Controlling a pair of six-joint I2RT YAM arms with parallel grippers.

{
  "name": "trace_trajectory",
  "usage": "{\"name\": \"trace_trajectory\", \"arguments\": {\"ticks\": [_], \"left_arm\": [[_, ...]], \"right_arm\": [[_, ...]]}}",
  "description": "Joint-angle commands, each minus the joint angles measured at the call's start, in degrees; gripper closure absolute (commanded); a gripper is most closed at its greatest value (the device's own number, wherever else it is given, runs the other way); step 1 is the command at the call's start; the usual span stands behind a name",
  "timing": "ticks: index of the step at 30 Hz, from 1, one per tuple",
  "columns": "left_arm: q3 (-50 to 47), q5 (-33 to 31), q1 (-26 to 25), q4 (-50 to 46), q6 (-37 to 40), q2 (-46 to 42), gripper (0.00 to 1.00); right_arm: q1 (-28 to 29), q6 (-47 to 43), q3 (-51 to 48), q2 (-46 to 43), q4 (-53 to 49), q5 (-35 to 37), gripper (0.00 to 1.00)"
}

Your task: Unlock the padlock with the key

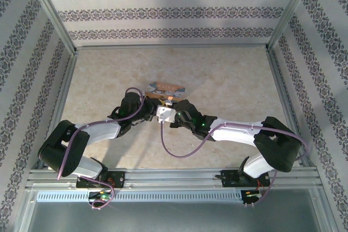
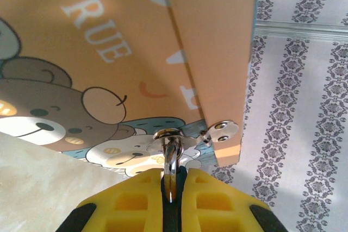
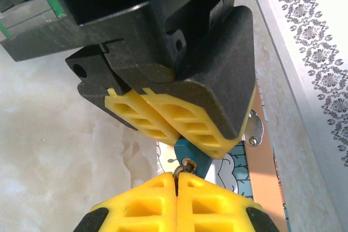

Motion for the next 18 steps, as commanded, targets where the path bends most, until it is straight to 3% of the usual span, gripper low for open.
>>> {"name": "trace_trajectory", "arguments": {"ticks": [1,7,18], "left_arm": [[1.65,1.29,-1.37,3.79,-0.47,0.03,1.0],[1.55,1.23,-1.46,4.29,-0.71,0.25,1.0],[1.48,1.34,-1.7,5.31,-1.08,1.3,1.0]], "right_arm": [[0.31,4.06,-0.93,0.49,5.21,2.49,1.0],[0.4,9.54,-2.27,0.59,9.32,4.32,1.0],[0.67,24.46,-2.84,2.02,16.8,0.86,1.0]]}}
